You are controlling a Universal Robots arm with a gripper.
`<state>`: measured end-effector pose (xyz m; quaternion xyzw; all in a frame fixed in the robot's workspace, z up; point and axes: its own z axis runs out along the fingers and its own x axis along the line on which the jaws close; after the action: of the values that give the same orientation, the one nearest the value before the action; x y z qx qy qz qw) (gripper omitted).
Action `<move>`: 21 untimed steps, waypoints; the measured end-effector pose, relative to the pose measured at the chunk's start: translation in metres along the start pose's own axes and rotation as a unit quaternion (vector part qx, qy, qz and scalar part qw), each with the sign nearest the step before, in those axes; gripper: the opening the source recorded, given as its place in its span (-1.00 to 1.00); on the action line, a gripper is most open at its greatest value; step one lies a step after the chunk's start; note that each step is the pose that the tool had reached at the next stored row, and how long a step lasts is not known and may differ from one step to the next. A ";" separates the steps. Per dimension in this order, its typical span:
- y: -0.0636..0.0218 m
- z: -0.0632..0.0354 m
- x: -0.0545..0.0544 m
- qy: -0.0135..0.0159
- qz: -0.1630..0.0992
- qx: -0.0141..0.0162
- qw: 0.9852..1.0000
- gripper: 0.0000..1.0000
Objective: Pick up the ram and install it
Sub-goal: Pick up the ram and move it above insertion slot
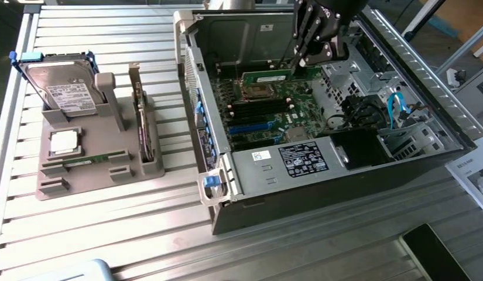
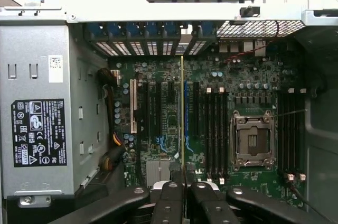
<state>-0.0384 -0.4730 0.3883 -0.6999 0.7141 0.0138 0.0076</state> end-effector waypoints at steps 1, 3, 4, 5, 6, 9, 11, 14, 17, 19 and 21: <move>0.0001 0.0003 -0.002 0.000 0.000 0.000 1.000 -0.76; 0.0001 0.0010 -0.007 0.000 0.000 0.000 1.000 -0.76; 0.0002 0.0012 -0.009 0.000 0.000 0.000 1.000 -0.76; 0.0002 0.0013 -0.010 0.000 0.000 0.000 1.000 -0.76; 0.0002 0.0016 -0.012 0.000 0.000 0.000 1.000 -0.76; 0.0004 0.0025 -0.019 -0.001 0.000 0.000 1.000 -0.76; 0.0004 0.0030 -0.022 -0.001 0.000 0.000 1.000 -0.76; 0.0005 0.0036 -0.026 -0.001 0.000 0.000 1.000 -0.76; 0.0006 0.0047 -0.033 -0.001 0.000 0.000 1.000 -0.76; 0.0007 0.0053 -0.037 -0.002 0.000 0.000 1.000 -0.76; 0.0008 0.0061 -0.041 -0.002 0.000 0.000 1.000 -0.76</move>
<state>-0.0384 -0.4315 0.3835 -0.6999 0.7140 0.0152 0.0090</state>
